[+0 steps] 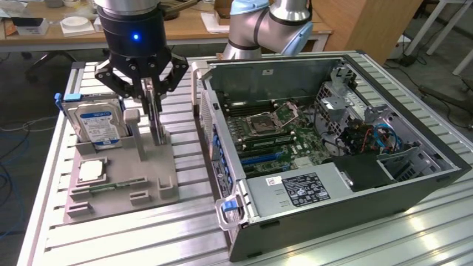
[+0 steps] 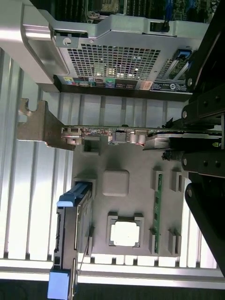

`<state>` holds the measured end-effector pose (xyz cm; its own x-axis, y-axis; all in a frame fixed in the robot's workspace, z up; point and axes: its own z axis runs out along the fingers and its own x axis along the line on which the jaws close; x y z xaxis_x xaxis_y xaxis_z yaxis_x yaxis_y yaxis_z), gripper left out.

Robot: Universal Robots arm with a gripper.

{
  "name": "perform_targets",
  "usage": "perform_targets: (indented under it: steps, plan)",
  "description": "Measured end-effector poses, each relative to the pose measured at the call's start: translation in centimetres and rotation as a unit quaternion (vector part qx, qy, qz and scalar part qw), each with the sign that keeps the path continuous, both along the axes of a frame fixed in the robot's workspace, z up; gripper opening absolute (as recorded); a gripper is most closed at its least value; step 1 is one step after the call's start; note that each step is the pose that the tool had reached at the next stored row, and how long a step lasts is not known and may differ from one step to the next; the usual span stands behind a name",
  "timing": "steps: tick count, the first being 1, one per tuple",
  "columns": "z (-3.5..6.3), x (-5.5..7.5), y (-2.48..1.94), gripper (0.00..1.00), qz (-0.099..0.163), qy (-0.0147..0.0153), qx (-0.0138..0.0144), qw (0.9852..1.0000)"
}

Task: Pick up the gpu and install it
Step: 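Pick up the gpu and move the gpu toward the slot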

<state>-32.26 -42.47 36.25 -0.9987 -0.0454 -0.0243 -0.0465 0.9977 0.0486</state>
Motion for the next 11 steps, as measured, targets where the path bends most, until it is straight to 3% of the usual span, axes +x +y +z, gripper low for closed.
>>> perform_targets:
  steps: [11]
  plan:
    - [0.66,0.0,0.0,0.27,0.0,0.0,0.0005,1.0]
